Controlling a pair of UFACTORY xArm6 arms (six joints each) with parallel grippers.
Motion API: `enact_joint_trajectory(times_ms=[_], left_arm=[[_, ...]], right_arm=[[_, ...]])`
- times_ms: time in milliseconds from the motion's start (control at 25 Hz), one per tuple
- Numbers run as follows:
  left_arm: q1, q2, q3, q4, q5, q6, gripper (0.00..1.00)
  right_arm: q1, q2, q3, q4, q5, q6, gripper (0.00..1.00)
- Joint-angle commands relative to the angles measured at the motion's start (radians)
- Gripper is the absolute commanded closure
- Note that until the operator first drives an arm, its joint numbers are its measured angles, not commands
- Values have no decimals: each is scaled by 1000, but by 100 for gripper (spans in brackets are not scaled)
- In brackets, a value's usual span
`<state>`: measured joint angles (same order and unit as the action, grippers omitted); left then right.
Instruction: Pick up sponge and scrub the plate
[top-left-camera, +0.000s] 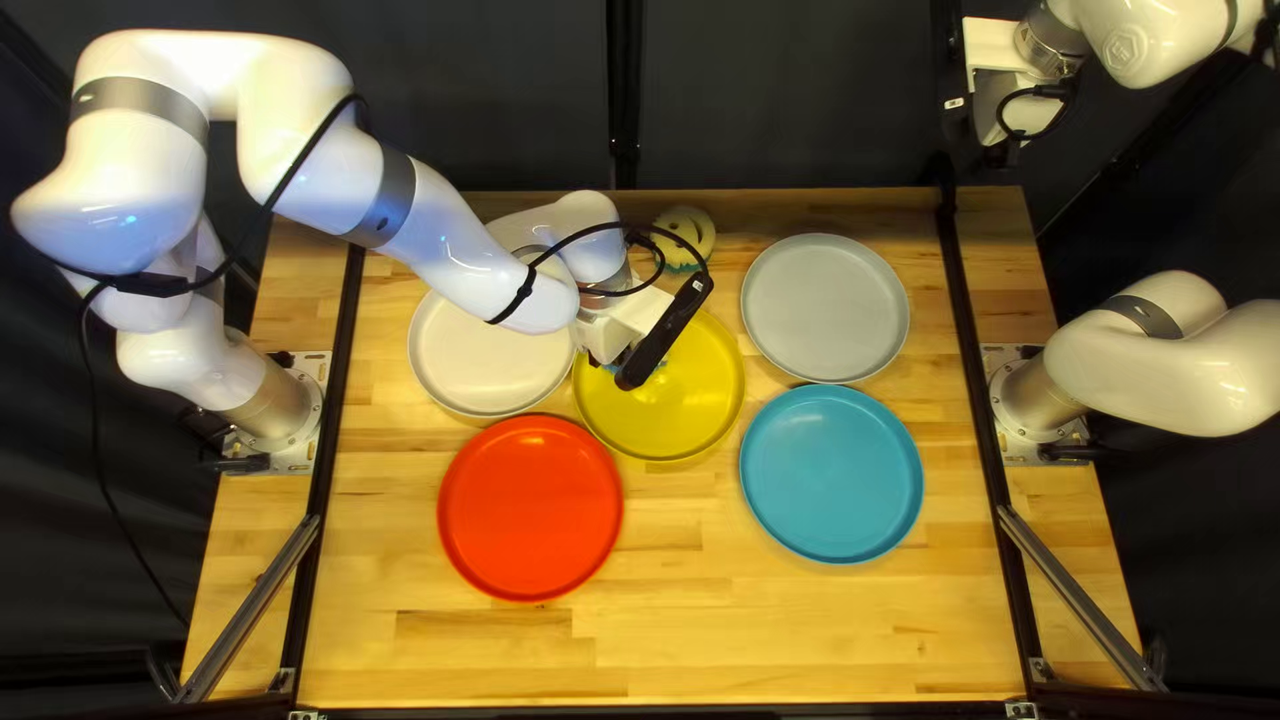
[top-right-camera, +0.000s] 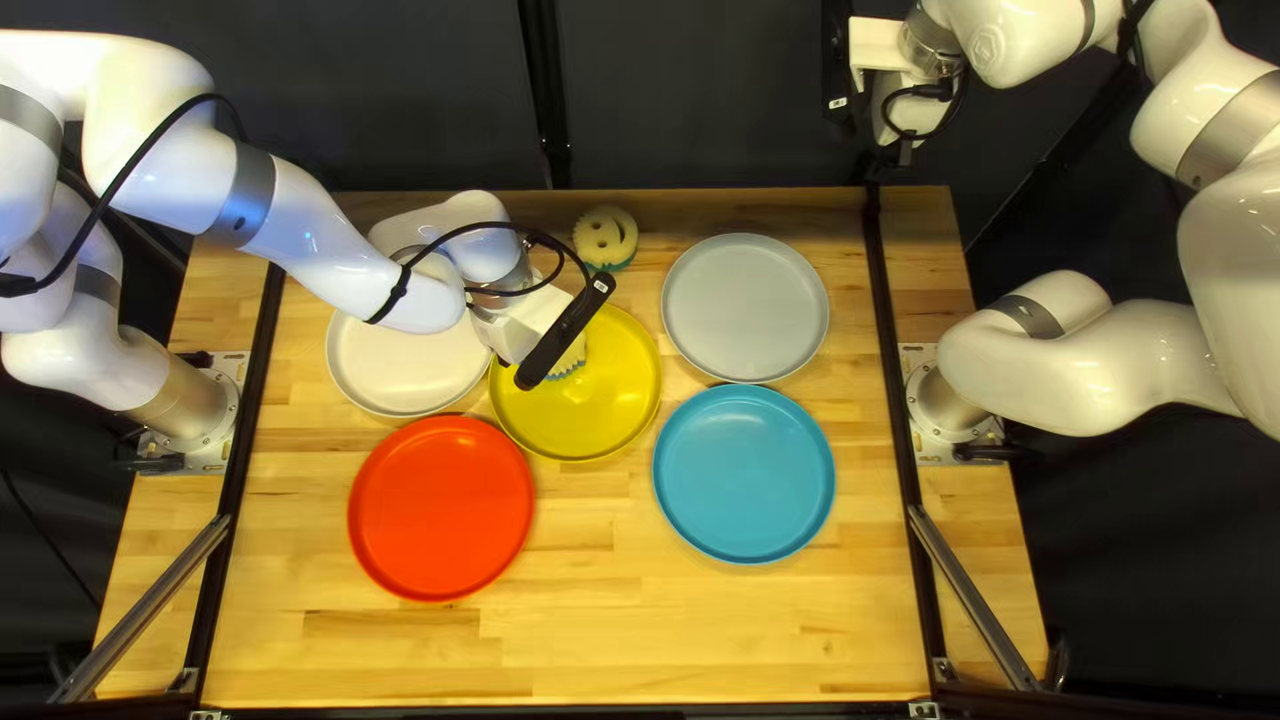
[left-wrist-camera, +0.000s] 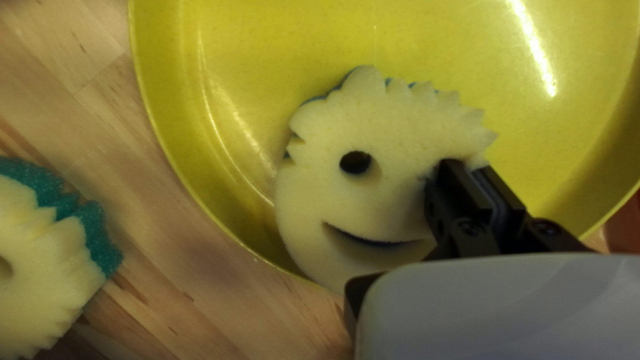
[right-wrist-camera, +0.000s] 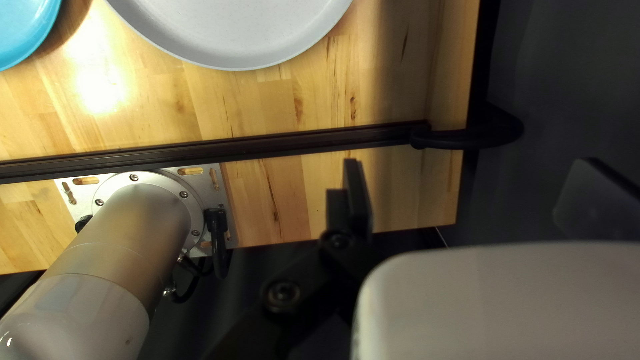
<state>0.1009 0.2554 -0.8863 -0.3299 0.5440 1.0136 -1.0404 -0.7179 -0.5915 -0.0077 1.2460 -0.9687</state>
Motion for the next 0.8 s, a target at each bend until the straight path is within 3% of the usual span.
enact_joint_trajectory(times_ms=[40, 200, 360, 800], left_arm=[[-63, -11, 6, 19, -16, -64, 100], [-141, -39, 19, 68, -31, -159, 100], [-155, -44, 34, 75, -45, -168, 100], [-34, -35, 45, 14, -21, -22, 100]], right_arm=[[0, 0, 0, 0, 0, 0, 0], [0, 0, 0, 0, 0, 0, 0], [0, 0, 0, 0, 0, 0, 0], [0, 0, 0, 0, 0, 0, 0]])
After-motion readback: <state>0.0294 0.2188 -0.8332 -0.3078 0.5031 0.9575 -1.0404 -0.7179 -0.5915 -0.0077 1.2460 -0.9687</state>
